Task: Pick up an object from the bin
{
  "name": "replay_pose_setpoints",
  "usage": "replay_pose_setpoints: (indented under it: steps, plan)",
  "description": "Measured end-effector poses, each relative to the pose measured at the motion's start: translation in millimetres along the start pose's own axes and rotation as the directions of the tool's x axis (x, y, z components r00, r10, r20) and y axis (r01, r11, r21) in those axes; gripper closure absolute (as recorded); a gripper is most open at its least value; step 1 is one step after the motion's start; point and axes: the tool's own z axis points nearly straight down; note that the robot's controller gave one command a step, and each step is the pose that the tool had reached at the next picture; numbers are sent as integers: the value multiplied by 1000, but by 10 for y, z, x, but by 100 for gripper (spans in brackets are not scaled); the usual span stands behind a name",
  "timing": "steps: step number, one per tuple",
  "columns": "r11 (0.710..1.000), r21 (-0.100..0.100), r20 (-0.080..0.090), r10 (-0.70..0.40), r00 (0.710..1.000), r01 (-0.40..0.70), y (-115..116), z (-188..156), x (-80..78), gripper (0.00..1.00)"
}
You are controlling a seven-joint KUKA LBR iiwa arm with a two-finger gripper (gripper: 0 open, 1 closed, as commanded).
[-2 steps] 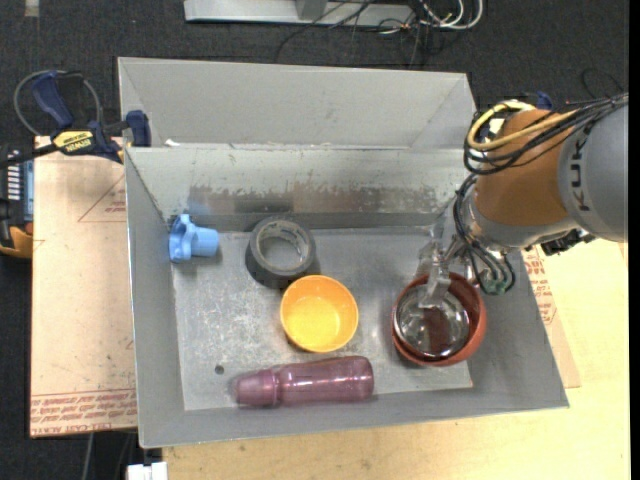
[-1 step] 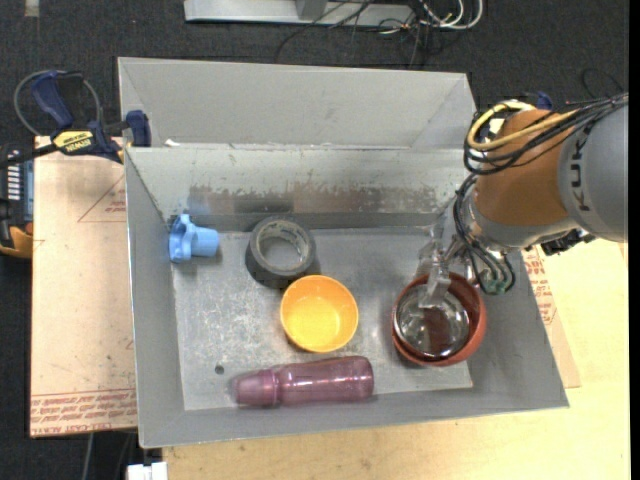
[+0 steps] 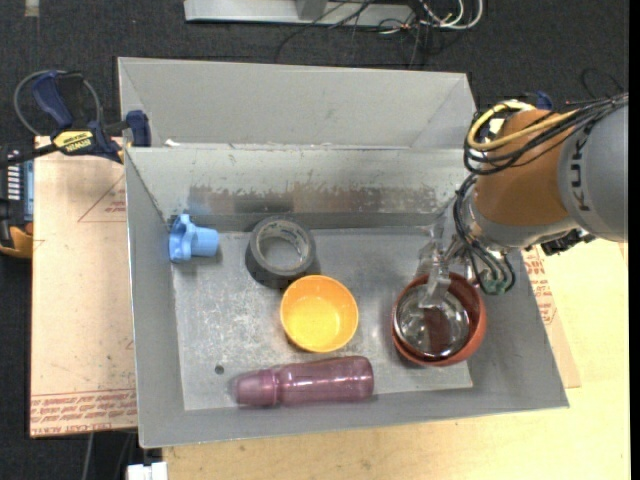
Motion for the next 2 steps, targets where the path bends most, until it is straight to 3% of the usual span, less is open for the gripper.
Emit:
replay_pose_setpoints:
  steps: [2]
  plan:
    - [1000, 0, 0, 0, 1000, 0, 0, 0, 0, 100]
